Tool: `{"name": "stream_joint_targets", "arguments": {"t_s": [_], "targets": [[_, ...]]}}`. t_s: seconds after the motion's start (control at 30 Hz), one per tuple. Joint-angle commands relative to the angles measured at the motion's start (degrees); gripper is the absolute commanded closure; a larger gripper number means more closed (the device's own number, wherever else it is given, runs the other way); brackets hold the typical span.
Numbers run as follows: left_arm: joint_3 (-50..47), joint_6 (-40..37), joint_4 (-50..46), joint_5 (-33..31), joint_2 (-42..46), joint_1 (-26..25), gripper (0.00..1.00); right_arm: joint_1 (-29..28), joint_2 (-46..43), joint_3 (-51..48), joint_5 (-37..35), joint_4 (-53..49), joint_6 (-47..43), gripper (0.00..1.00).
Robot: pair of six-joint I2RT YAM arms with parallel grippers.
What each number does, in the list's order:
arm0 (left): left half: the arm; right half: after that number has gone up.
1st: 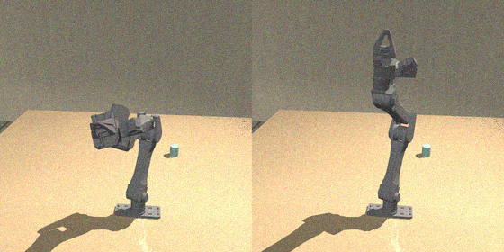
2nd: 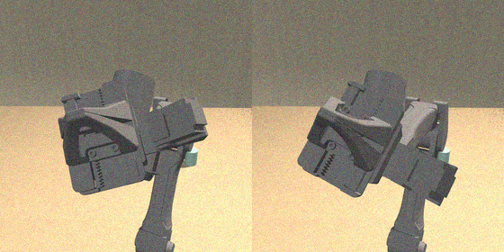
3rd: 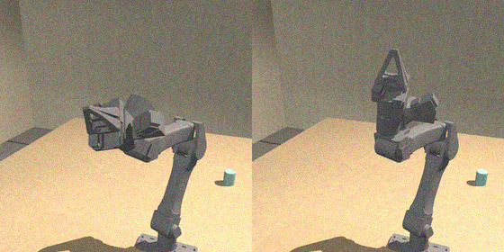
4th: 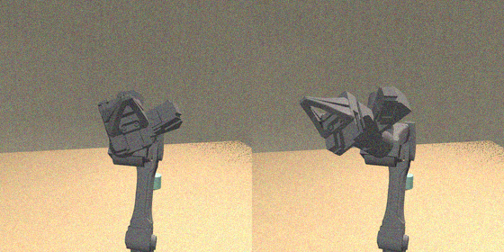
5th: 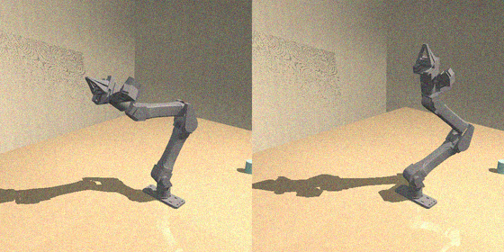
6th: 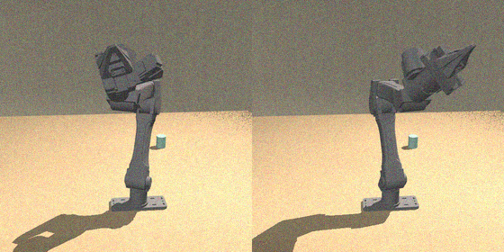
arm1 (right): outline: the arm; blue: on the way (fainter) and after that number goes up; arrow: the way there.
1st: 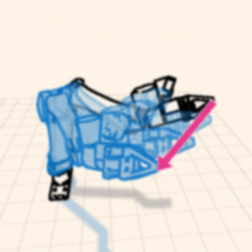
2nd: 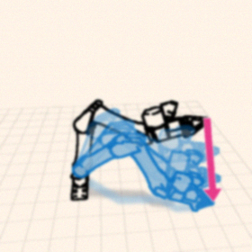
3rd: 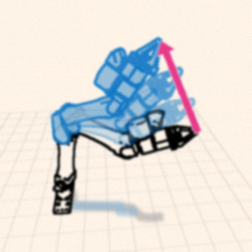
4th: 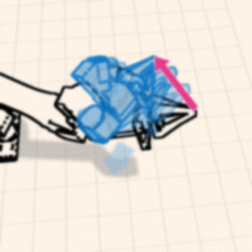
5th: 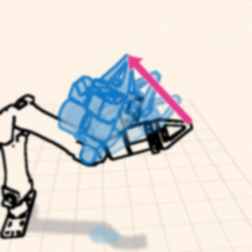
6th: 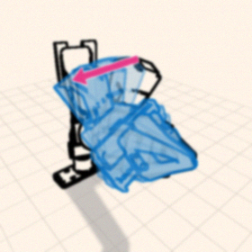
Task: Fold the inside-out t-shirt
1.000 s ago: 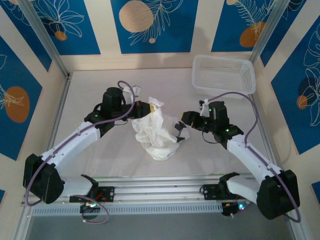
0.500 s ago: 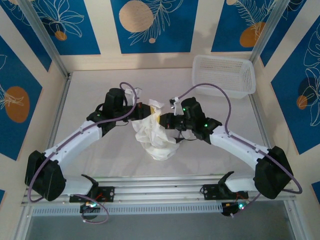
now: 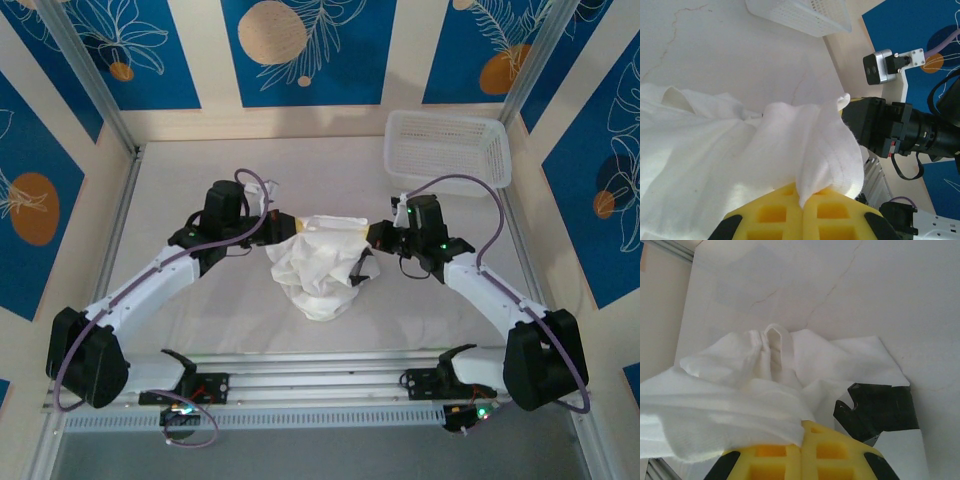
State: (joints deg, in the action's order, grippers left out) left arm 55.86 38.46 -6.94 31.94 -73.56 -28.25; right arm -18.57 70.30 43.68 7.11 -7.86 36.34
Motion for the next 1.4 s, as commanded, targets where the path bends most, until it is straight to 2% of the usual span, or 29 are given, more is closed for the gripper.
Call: {"name": "stream_joint_targets", "arguments": {"t_s": [0.0,0.1,0.13,0.27,0.33,0.47,0.6,0.63,0.67,0.73,0.83,0.87,1.03,1.1,1.17,1.3,1.37], "targets": [[0.49,-0.4,1.06,1.58,0.54,1.18,1.0,1.18,-0.79,-2.08,5.96,1.27,-2.04,0.94],[-0.07,0.58,2.74,2.49,-0.14,1.18,1.0,0.09,-2.62,-2.22,9.12,2.18,-1.82,0.59],[-0.26,0.89,3.19,2.61,-0.12,1.18,1.0,-0.21,-3.61,-2.12,8.25,1.91,-1.8,0.52],[-0.4,0.75,3.28,2.71,-0.04,1.18,1.0,-1.48,-7.6,-2.15,4.19,3.62,-4.12,0.35],[-0.36,0.7,3.22,2.77,-0.05,1.18,1.0,-3.24,-7.03,-0.44,3.38,3.61,-7.73,0.3],[-0.18,0.81,3.21,2.86,0.16,1.18,1.0,-9.59,-0.62,8.49,-0.75,-4.04,-14.34,0.29],[-0.31,0.77,3.23,2.47,0.34,1.18,1.0,-15.86,8.0,18.59,-9.55,-13.52,-15.38,0.47],[-0.4,0.89,3.17,2.46,0.35,1.18,1.0,-17.06,10.1,20.52,-13.15,-15.6,-14.25,0.54],[-0.53,0.91,3.3,2.4,0.4,1.18,1.0,-18.17,12.04,22.48,-17.06,-18.05,-12.95,0.55],[-0.82,1.01,3.51,2.26,0.52,1.18,1.0,-20.48,14.39,25.23,-23.51,-21.71,-12.7,0.55],[-1.1,0.72,3.35,2.17,0.74,1.13,1.0,-23.88,16.33,27.11,-33.7,-24.05,-14.61,0.44],[-1.1,0.5,3.12,2.16,0.66,1.17,1.0,-24.55,17.06,27.69,-37.57,-24.9,-14.78,0.43],[-1.19,0.33,2.84,1.83,1.1,1.18,1.0,-23.38,18.52,29.09,-45.29,-28.38,-15.26,0.53],[-1.28,0.21,2.75,1.71,1.16,1.18,1.0,-21.6,18.23,28.94,-44.13,-29.6,-14.58,0.57],[-1.29,0.05,2.43,1.6,1.19,1.18,1.0,-19.36,17.25,28.25,-38.92,-29.85,-14.07,0.59],[-1.14,-0.12,2.37,1.8,1.15,1.18,1.0,-12.22,14.35,24.0,-20.47,-26.91,-11.92,0.6],[-0.93,-0.23,2.24,1.72,1.22,1.18,1.0,-8.0,13.1,20.93,-13.15,-24.77,-9.98,0.65]]}}
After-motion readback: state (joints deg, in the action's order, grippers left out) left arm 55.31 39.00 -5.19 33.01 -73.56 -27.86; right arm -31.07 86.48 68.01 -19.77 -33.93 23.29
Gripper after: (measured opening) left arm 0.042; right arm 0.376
